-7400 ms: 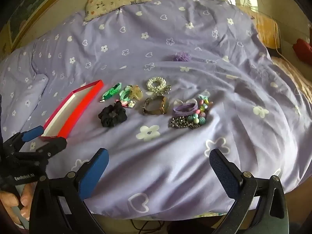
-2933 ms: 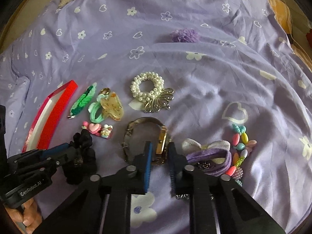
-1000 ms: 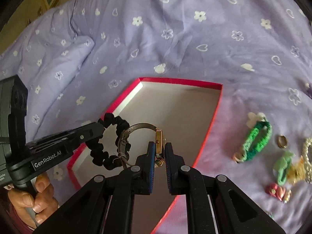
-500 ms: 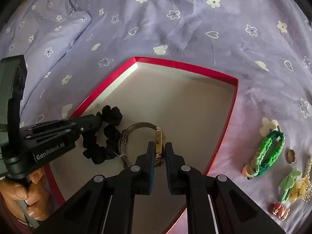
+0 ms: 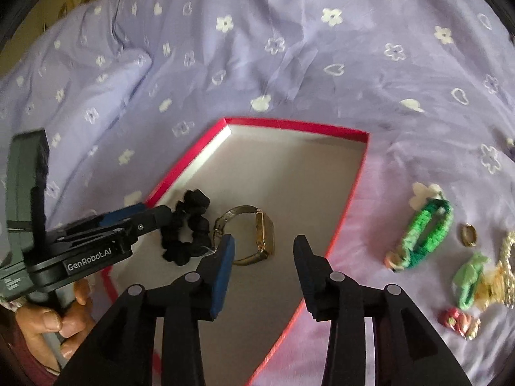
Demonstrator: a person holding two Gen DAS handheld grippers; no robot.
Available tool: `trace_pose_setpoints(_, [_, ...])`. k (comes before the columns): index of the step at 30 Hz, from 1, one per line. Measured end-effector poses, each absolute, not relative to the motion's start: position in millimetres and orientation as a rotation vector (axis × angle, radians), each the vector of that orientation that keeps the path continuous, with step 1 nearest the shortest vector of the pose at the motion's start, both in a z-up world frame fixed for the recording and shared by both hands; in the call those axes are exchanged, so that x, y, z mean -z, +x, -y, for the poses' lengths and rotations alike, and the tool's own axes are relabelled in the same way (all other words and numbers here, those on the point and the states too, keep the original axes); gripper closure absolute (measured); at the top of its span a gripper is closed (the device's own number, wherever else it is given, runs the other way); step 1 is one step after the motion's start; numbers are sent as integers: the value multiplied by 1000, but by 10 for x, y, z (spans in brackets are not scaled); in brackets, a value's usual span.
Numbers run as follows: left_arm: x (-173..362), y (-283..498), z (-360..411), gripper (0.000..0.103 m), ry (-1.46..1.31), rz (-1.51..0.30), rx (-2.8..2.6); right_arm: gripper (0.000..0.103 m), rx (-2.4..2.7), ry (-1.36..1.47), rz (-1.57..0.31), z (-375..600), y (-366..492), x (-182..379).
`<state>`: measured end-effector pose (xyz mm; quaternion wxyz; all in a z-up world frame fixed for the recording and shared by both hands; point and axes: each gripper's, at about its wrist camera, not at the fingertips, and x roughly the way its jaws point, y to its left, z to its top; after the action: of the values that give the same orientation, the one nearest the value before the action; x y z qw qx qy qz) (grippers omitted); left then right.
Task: Organize jewelry
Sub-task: 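Grasp the green braided bracelet with the left tool while the right tool grasps the yellow claw clip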
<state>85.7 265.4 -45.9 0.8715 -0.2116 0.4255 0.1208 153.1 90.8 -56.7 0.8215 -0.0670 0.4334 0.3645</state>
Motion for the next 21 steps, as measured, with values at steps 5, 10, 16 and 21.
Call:
trace_pose_setpoints(5, [309, 784, -2493, 48, -435, -865, -227, 52, -748, -56, -883, -501, 1456, 397])
trace_pose_setpoints(10, [202, 752, -2209, 47, -417, -854, -172, 52, -689, 31, -873, 3, 1393, 336])
trace_pose_setpoints(16, [137, 773, -1834, 46, -383, -866, -101, 52, -638, 62, -870, 364, 1346, 332])
trace_pose_setpoints(21, [99, 826, -1544, 46, -343, -876, -51, 52, -587, 92, -855, 698, 1308, 317])
